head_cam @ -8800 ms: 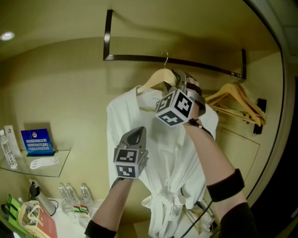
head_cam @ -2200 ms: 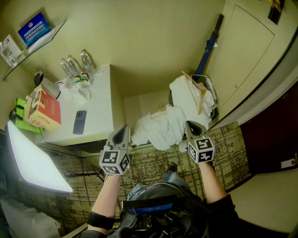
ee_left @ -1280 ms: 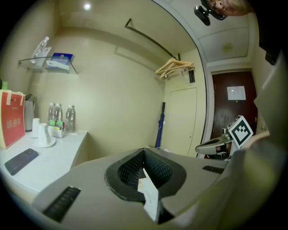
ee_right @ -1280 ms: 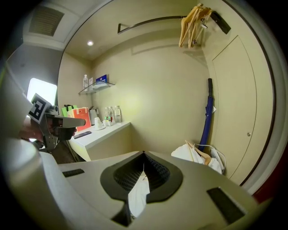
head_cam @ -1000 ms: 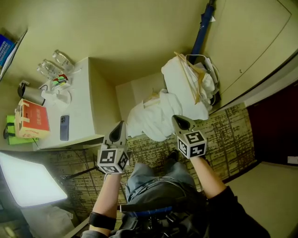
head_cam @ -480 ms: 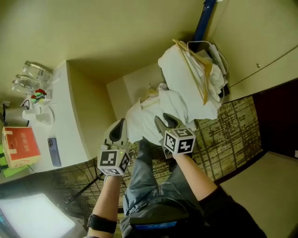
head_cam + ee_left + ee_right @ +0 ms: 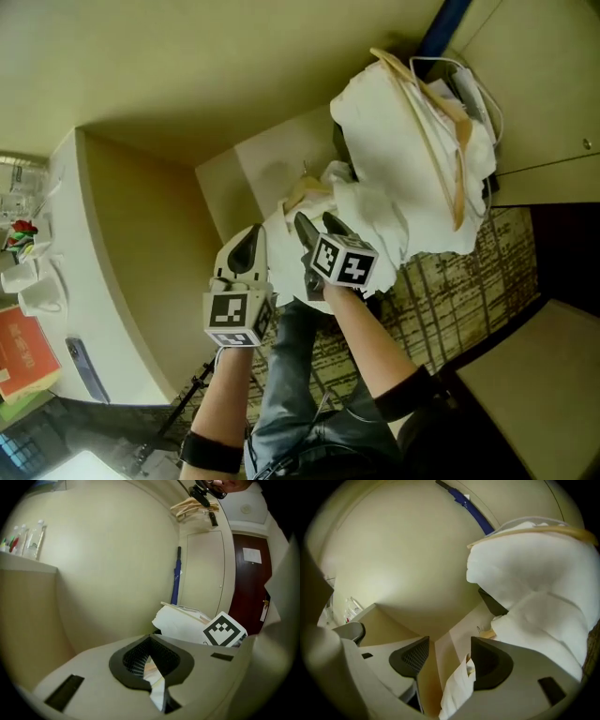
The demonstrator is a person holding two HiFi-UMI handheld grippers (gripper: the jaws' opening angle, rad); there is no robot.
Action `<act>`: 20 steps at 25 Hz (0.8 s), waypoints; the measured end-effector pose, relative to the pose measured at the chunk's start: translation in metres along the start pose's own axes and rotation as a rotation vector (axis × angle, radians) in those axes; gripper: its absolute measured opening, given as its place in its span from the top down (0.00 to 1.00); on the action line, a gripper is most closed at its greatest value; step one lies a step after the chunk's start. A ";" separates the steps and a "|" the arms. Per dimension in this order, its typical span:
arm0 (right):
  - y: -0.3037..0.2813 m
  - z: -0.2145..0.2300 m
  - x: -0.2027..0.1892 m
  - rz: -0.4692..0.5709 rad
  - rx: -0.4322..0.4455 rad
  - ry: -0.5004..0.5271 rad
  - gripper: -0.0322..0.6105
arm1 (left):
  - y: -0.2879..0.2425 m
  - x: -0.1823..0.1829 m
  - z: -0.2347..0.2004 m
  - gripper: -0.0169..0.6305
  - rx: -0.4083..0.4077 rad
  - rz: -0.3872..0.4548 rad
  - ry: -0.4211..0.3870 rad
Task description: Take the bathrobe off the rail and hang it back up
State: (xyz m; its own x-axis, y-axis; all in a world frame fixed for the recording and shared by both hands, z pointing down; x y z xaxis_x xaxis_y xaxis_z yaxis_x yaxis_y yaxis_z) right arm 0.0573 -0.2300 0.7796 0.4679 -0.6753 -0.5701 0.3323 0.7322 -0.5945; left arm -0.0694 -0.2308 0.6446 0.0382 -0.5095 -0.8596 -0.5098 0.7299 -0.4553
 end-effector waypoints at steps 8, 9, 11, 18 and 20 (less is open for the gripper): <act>-0.084 0.036 -0.020 0.031 -0.090 -0.237 0.48 | -0.072 -0.055 -0.057 0.97 -0.003 -0.051 0.013; -0.091 0.039 -0.021 0.038 -0.100 -0.265 0.48 | -0.079 -0.061 -0.063 0.97 0.000 -0.062 0.019; -0.102 0.043 -0.025 0.052 -0.125 -0.317 0.48 | -0.090 -0.072 -0.075 0.97 0.007 -0.080 0.033; -0.134 0.061 -0.035 0.112 -0.234 -0.476 0.47 | -0.117 -0.087 -0.106 0.97 0.030 -0.097 0.064; -0.143 0.069 -0.038 0.111 -0.269 -0.511 0.47 | -0.122 -0.088 -0.113 0.97 0.035 -0.098 0.070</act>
State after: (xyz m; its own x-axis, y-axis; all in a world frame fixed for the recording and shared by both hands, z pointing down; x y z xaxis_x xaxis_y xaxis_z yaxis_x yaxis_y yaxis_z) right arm 0.0489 -0.3028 0.9254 0.8454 -0.4189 -0.3315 0.0708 0.7030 -0.7077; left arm -0.1076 -0.3257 0.8020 0.0259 -0.6087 -0.7930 -0.4765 0.6898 -0.5451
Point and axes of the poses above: the fingertips, and each gripper's own axes: y backward along the fingers, z to its right, x out of its top, the point moved 4 cm from there along y, backward along the fingers, and after that the axes turned 8 degrees about y, right-handed, at the moved point
